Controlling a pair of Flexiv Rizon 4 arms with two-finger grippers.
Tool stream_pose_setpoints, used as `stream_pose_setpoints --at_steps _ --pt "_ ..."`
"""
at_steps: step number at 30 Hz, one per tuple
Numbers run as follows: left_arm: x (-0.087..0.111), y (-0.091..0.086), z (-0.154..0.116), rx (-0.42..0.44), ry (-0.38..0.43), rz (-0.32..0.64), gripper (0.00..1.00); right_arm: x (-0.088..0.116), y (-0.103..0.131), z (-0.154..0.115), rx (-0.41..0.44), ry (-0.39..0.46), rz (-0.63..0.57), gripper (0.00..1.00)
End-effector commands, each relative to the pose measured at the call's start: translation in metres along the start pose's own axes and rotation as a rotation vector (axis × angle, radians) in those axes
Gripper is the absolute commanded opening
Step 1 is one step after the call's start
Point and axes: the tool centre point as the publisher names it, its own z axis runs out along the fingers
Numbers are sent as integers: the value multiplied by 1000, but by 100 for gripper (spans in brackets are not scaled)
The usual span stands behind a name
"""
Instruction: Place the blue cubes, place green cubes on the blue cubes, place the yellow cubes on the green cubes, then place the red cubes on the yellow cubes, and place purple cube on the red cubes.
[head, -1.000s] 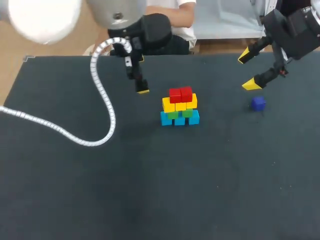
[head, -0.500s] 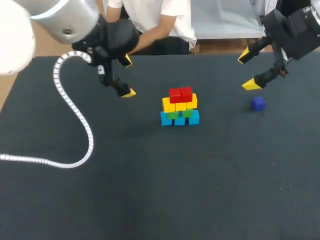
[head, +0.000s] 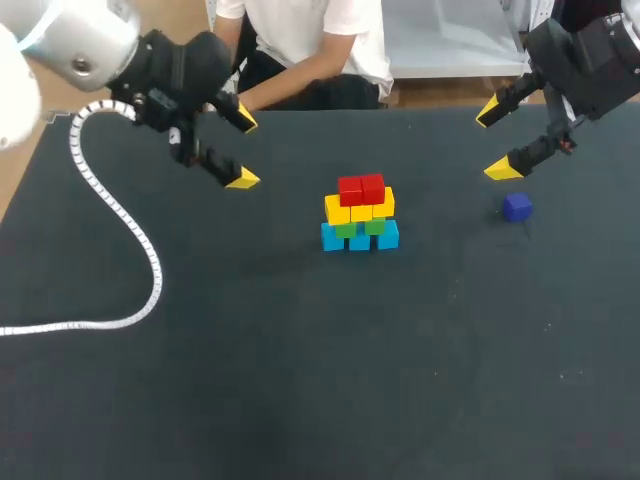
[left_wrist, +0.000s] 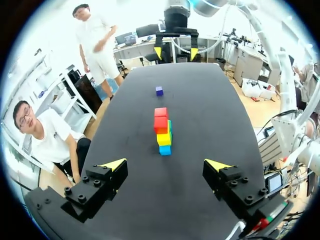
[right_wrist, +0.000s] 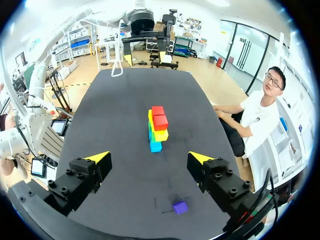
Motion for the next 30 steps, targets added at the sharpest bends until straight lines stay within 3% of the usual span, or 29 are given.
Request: stream_pose_setpoints --at_steps 1,11,16,20,25,30 --pt "-10 12 3 39 82 -3 100 0 0 0 0 -2 0 100" --pt "-10 12 3 39 82 -3 100 0 0 0 0 -2 0 100" --pt "-10 12 3 39 82 -3 100 7 3 -2 -35 120 -65 100" --pt "-10 12 3 39 82 -3 100 22 7 -9 -59 256 -109 100" --pt "-10 12 3 39 82 -3 100 49 6 -16 -72 322 -82 100" --pt "-10 12 3 39 82 -3 100 76 8 -19 -62 329 -82 100"
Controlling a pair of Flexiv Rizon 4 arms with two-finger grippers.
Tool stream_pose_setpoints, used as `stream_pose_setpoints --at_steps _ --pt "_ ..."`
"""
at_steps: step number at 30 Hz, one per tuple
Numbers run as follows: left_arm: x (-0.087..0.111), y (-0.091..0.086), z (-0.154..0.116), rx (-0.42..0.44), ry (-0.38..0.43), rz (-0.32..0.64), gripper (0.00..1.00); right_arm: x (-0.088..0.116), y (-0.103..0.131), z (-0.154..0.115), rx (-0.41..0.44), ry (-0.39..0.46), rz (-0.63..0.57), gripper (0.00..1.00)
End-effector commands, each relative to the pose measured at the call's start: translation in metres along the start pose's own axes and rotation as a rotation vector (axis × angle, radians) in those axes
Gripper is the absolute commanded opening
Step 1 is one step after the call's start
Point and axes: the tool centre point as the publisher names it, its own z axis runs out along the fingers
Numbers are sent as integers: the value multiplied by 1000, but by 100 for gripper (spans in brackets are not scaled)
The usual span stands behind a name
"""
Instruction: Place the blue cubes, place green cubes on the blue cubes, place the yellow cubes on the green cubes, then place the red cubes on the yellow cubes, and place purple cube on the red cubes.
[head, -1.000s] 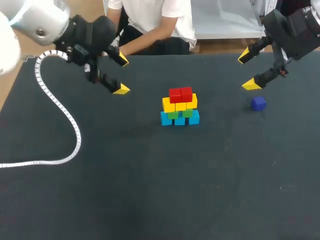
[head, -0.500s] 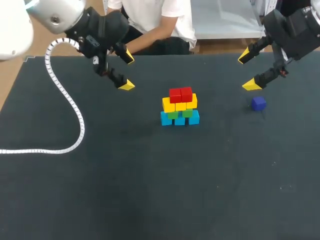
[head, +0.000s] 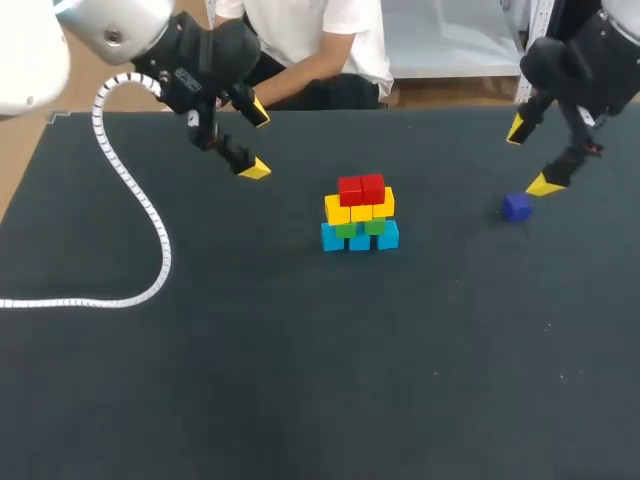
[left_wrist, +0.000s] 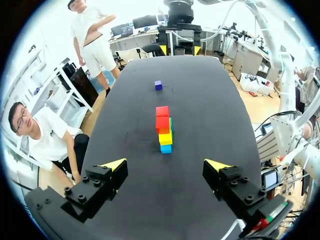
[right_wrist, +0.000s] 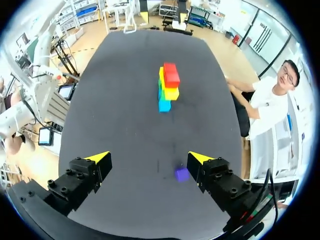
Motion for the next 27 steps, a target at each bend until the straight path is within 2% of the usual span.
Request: stream_pose_setpoints --at_steps 1,8,16,21,23,27 --pt "0 2 0 4 0 2 100 20 4 8 20 3 -12 100" --pt "0 2 0 4 0 2 100 57 7 24 41 48 -18 100" --pt "0 2 0 4 0 2 100 78 9 34 3 61 -60 100" --pt "0 2 0 4 0 2 100 82 3 35 -12 80 -51 100" --pt "0 2 0 4 0 2 100 77 1 30 -14 37 -54 100" --pt "0 2 0 4 0 2 100 77 1 30 -14 37 -54 100"
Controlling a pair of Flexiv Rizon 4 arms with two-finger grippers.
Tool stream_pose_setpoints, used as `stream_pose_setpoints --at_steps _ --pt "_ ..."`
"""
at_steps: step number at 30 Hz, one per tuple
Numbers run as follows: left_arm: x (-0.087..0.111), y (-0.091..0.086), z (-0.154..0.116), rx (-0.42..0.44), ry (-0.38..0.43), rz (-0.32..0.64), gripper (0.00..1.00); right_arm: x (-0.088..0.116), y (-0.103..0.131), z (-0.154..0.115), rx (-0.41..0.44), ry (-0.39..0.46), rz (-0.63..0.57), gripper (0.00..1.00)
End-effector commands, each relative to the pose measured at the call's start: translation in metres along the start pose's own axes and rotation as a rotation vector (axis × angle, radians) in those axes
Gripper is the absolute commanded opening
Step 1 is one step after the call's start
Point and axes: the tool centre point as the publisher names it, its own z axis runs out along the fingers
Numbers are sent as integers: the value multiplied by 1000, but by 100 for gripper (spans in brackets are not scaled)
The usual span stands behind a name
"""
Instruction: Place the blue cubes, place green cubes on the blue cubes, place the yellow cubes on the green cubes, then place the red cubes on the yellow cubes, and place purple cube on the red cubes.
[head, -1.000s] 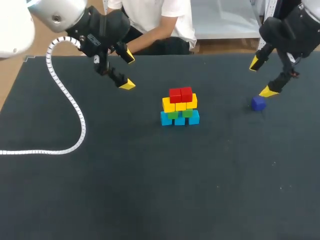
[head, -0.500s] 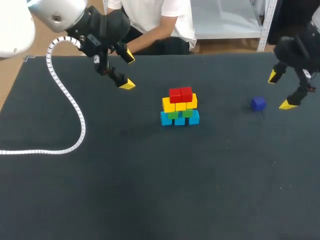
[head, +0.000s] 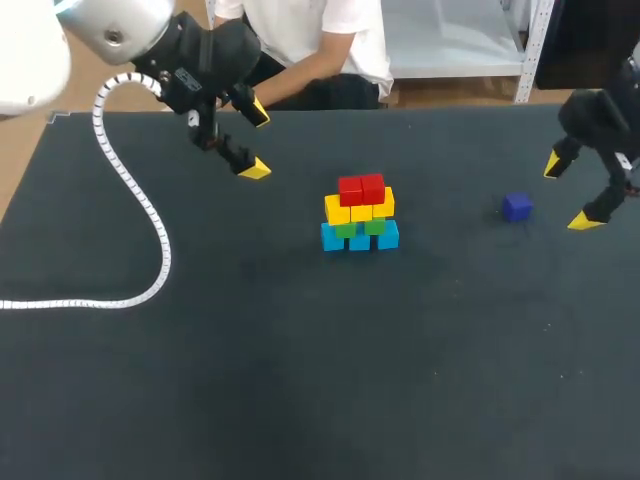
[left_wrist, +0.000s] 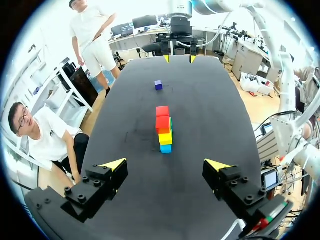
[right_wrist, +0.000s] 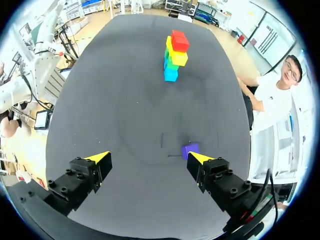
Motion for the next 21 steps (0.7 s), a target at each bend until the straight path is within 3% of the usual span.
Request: stream_pose_setpoints --at_steps 1,12,21 --pt "0 2 0 4 -1 2 100 2 -4 -2 -11 -7 0 100" --pt "0 2 0 4 -1 2 100 2 -4 -2 -11 -7 0 100" --pt "0 2 0 4 -1 2 100 0 -19 24 -51 53 -77 100"
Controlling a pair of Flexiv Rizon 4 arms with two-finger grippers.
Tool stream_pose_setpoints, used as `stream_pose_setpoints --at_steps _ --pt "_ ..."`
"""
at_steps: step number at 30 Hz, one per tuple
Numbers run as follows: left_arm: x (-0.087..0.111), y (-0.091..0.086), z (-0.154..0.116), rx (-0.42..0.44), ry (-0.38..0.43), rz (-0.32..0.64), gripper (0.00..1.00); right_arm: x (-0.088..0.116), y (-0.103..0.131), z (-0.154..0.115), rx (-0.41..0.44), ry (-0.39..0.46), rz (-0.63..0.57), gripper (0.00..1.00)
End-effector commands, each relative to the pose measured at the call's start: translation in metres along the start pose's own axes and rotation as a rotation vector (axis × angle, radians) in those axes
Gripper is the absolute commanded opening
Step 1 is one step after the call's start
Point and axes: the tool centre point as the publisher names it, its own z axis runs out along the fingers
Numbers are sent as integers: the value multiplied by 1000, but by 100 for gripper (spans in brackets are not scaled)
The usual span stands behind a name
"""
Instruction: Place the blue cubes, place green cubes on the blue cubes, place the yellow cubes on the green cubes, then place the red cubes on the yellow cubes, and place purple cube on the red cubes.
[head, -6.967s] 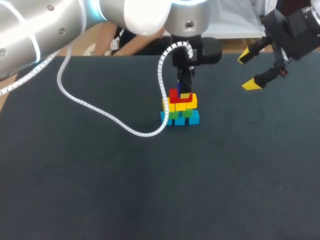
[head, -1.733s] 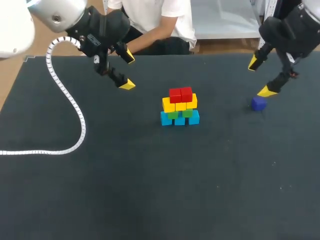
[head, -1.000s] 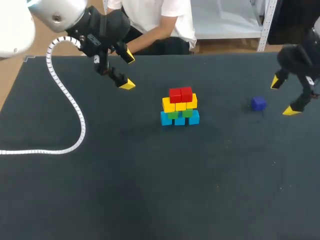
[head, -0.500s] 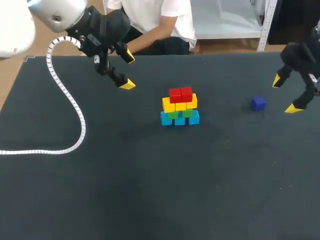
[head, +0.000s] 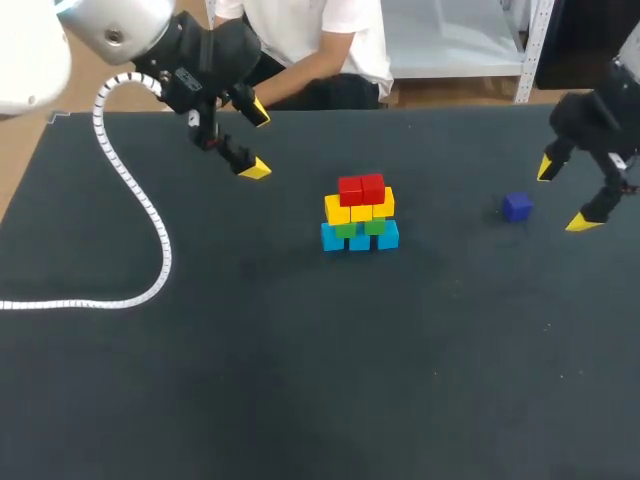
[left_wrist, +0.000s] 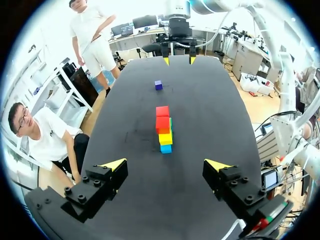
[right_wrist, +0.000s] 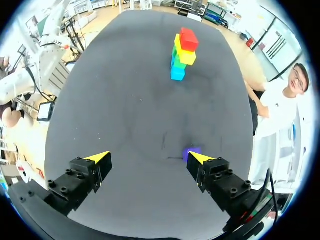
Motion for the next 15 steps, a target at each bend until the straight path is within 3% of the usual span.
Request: stream_pose_setpoints --at_steps 1,4,15 --pt "1 2 0 4 -1 2 100 4 -17 16 -26 4 -15 100" --pt "1 2 0 4 -1 2 100 9 -24 27 -54 14 -19 100" --pt "1 2 0 4 -1 2 100 18 -49 41 -37 65 -68 100"
